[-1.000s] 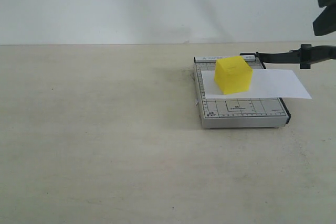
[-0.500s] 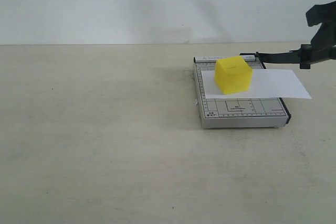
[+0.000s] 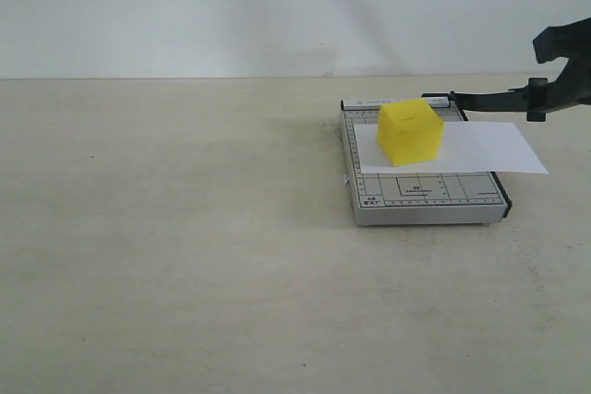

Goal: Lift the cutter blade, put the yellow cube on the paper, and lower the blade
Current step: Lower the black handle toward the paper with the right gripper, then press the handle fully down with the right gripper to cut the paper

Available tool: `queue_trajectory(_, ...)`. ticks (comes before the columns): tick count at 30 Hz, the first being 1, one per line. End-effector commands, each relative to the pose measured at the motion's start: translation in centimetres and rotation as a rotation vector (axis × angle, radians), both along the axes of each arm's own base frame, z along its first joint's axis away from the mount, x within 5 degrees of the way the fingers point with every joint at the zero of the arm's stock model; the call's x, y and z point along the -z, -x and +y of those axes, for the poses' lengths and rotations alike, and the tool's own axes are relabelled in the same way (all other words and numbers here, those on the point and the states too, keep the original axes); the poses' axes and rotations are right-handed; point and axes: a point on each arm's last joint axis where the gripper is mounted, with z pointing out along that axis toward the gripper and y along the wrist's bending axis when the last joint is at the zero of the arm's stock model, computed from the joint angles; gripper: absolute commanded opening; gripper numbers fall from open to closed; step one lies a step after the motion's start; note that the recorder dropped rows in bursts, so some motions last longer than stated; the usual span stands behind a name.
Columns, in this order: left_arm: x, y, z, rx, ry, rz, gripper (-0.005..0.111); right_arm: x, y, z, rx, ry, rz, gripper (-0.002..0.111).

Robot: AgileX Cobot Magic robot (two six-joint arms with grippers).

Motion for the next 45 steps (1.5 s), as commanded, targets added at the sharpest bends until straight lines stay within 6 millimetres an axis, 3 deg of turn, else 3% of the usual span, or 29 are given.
queue_trajectory(1,0.0,0.1,-0.1,0.001,0.015,-0.007,0.004,0.6,0.0,0.0,0.009,-0.009,0.005,0.030)
queue_trajectory(4,0.0,0.1,-0.1,0.001,0.015,-0.007,0.004,0.5,-0.1,0.0,0.014,-0.009,-0.015,0.017)
queue_trajectory(6,0.0,0.1,-0.1,0.001,0.015,-0.007,0.004,0.4,-0.2,0.0,0.017,-0.009,-0.031,-0.001)
queue_trajectory(13,0.0,0.1,-0.1,0.001,0.015,-0.007,0.004,0.8,-0.4,-0.1,0.029,-0.006,-0.066,0.000)
queue_trajectory(20,0.0,0.1,-0.1,0.001,0.015,-0.007,0.004,4.3,-0.3,-0.5,0.190,-0.098,-0.303,0.000)
queue_trajectory(23,0.0,0.1,-0.1,0.002,0.015,-0.009,0.004,5.9,1.2,-0.4,0.245,-0.087,-0.419,0.000)
queue_trajectory(28,0.0,0.1,-0.1,0.002,0.015,-0.009,0.004,9.5,5.8,2.1,0.148,-0.018,-0.589,0.000)
queue_trajectory(38,0.0,0.1,-0.1,0.001,0.015,-0.006,0.004,13.5,9.0,1.9,0.151,-0.020,-0.461,0.000)
queue_trajectory(45,0.0,0.1,-0.1,0.002,0.015,-0.008,0.004,16.6,8.8,2.0,0.162,0.004,-0.321,0.000)
